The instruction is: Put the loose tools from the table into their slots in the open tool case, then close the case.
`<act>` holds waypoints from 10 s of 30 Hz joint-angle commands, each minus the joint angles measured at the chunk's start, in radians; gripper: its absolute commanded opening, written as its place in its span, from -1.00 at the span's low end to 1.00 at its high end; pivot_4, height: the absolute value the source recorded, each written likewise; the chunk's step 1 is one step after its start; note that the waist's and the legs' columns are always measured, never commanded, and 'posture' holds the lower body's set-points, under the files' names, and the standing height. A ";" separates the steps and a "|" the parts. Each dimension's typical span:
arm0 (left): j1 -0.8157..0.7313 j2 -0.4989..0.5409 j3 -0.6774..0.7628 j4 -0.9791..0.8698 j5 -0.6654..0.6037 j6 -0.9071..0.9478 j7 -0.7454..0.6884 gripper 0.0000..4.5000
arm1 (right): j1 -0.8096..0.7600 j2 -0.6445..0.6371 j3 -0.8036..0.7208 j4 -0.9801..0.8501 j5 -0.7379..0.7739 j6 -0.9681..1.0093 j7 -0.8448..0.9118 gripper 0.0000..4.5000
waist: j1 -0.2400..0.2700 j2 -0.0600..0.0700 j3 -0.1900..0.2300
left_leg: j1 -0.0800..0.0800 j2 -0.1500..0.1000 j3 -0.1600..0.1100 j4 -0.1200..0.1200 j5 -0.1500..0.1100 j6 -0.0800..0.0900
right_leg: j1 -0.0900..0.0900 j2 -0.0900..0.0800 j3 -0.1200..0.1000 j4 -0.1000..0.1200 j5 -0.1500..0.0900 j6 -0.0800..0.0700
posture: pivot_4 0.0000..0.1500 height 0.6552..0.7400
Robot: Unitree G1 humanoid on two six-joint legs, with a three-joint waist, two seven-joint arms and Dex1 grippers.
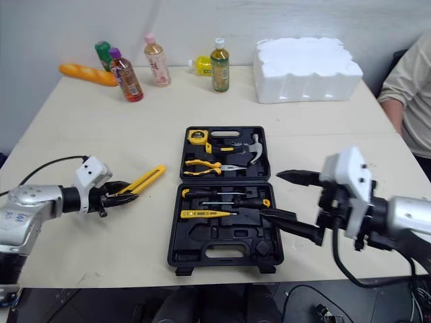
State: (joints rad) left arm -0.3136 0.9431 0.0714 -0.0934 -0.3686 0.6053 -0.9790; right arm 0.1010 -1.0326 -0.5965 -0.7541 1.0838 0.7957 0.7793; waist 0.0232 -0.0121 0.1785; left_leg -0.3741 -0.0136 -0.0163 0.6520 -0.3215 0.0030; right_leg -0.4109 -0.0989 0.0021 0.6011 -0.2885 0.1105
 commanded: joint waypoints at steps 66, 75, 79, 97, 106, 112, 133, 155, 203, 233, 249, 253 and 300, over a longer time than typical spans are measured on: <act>-0.270 -0.414 -0.549 0.176 0.304 -0.476 -0.290 -0.95 | 0.406 0.078 -0.187 -0.101 -0.173 -0.026 0.185 1.00 | 0.004 0.000 -0.002 | 0.006 0.002 0.008 0.015 -0.002 0.005 | 0.006 0.016 0.005 0.010 0.002 0.003 | 1.00 0.96; -0.264 -0.424 -0.484 0.089 0.180 -0.356 -0.317 -0.95 | 0.387 0.087 -0.148 -0.086 -0.201 -0.040 0.178 1.00 | 0.002 0.000 -0.002 | 0.015 0.002 0.002 0.013 -0.002 0.005 | 0.018 0.014 0.006 0.006 0.001 0.002 | 1.00 0.96; -0.275 -0.432 -0.449 0.045 0.116 -0.304 -0.326 -0.95 | 0.387 0.090 -0.140 -0.078 -0.209 -0.046 0.181 1.00 | 0.002 0.000 -0.002 | 0.014 0.002 0.001 0.013 -0.003 0.005 | 0.017 0.008 0.004 0.005 0.001 0.001 | 1.00 0.96; -0.219 -0.415 -0.584 0.129 0.338 -0.328 -0.234 -0.95 | 0.389 0.103 -0.112 -0.078 -0.229 -0.049 0.170 1.00 | 0.003 0.000 -0.004 | 0.016 0.000 0.001 0.012 -0.003 0.006 | 0.021 0.004 0.003 0.002 0.001 0.002 | 1.00 0.96; -0.171 -0.356 -0.180 -0.028 -0.091 -0.112 -0.260 -0.01 | 0.421 0.174 -0.247 0.032 -0.273 -0.075 0.159 1.00 | 0.000 0.000 -0.001 | 0.009 0.002 -0.001 0.012 -0.003 0.005 | 0.013 0.004 0.001 0.004 0.000 0.001 | 1.00 0.96; -0.017 -0.157 0.107 0.021 -0.180 0.000 -0.233 0.99 | 0.525 0.189 -0.424 0.297 -0.384 -0.162 0.258 1.00 | 0.001 0.002 -0.001 | 0.005 0.000 -0.001 0.011 -0.003 0.005 | 0.011 0.002 0.000 0.001 0.000 0.001 | 1.00 0.96; -0.027 0.016 0.125 0.071 -0.164 -0.076 -0.266 0.99 | 0.352 -0.098 -0.323 0.780 -0.561 -0.377 0.507 1.00 | -0.006 0.007 0.000 | 0.004 -0.001 0.005 -0.003 0.000 0.002 | 0.004 -0.001 0.003 -0.005 0.002 0.002 | 1.00 0.96; -0.349 -0.311 -0.155 -0.259 -0.317 0.003 -0.258 1.00 | -0.153 -0.321 0.423 0.733 -0.785 -0.360 0.544 0.17 | -0.012 0.005 0.002 | 0.003 0.001 0.015 0.014 0.001 0.000 | 0.001 0.013 0.006 0.006 0.003 0.006 | 1.00 0.96; -0.212 -0.257 -0.316 -0.230 -0.147 -0.174 -0.385 1.00 | -0.298 -0.058 0.771 0.092 -0.703 -0.120 0.366 -0.99 | -0.002 0.005 0.002 | 0.002 0.005 0.013 0.020 -0.006 0.003 | 0.000 0.017 0.005 0.010 0.001 0.000 | 1.00 0.96; -0.195 -0.205 -0.248 -0.189 -0.132 -0.190 -0.397 1.00 | -0.069 0.212 0.534 0.202 -0.568 -0.390 0.342 0.10 | -0.001 0.002 0.001 | 0.004 0.007 0.015 0.017 -0.005 0.002 | -0.001 0.020 0.006 0.013 0.000 0.000 | 1.00 0.96; -0.206 -0.197 -0.247 -0.162 -0.107 -0.214 -0.385 1.00 | 0.075 0.274 0.668 0.538 -0.808 -0.682 0.321 -0.97 | -0.010 -0.004 -0.003 | 0.008 0.009 0.014 0.017 -0.005 0.002 | 0.003 0.021 0.005 0.013 0.000 -0.001 | 1.00 0.96; -0.203 -0.194 -0.242 -0.163 -0.108 -0.212 -0.384 1.00 | 0.102 0.270 0.665 0.579 -0.795 -0.678 0.305 -0.97 | -0.013 -0.007 -0.006 | 0.022 0.009 0.013 0.013 -0.006 0.002 | 0.019 0.020 0.005 0.008 -0.001 -0.003 | 1.00 0.96; -0.047 -0.101 -0.019 0.011 -0.061 -0.248 -0.203 0.45 | -0.225 0.103 0.433 0.397 -0.509 -0.221 0.169 -1.00 | -0.021 0.003 0.000 | 0.016 0.012 0.001 0.010 -0.009 -0.004 | 0.015 0.014 0.002 0.006 -0.004 -0.008 | 1.00 0.96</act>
State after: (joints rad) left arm -0.3634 0.8298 0.0125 -0.1046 -0.4534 0.3823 -1.2035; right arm -0.1038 -0.9168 -0.1613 -0.3874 0.6053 0.5647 0.9687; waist 0.0018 -0.0094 0.1790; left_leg -0.3581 -0.0013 -0.0151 0.6618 -0.3303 -0.0009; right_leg -0.3962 -0.0849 0.0031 0.6071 -0.2928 0.1017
